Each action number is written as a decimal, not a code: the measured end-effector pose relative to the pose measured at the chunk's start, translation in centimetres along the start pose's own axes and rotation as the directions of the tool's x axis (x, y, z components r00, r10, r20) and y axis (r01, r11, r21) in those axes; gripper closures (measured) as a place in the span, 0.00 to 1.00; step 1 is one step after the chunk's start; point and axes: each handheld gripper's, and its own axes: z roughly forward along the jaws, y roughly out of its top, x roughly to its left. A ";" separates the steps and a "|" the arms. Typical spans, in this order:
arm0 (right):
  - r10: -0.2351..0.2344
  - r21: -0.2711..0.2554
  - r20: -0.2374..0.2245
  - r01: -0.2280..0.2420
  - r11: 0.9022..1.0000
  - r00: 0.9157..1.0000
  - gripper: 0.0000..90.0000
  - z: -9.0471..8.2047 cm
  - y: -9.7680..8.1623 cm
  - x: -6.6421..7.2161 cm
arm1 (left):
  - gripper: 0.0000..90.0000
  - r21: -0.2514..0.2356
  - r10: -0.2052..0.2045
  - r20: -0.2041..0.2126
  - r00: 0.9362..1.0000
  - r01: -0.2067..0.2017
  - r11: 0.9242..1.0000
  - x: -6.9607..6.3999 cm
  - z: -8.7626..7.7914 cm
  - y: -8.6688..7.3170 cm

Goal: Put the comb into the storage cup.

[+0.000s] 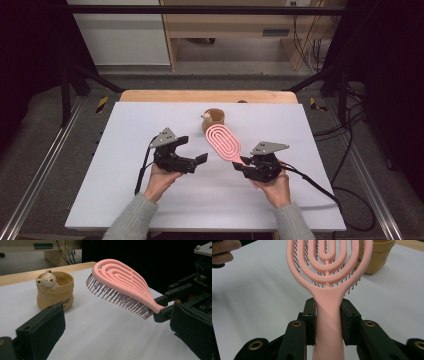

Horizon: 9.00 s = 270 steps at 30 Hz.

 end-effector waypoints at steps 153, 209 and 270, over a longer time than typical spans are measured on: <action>-0.037 -0.037 -0.075 0.034 0.999 0.997 0.69 0.7 0.0 0.6 | 0.70 -0.096 -0.155 0.157 0.975 0.171 0.981 -3.1 3.6 1.6; 0.039 -0.202 0.020 -0.034 0.979 0.999 0.00 -2.5 -2.3 -4.8 | 0.70 -0.181 -0.058 -0.012 0.998 0.055 0.982 -0.4 -0.7 6.8; 0.078 -0.225 0.036 -0.068 0.972 0.996 0.00 -4.1 -5.2 -7.5 | 0.70 -0.195 -0.025 -0.076 0.997 0.010 0.981 2.5 0.4 13.5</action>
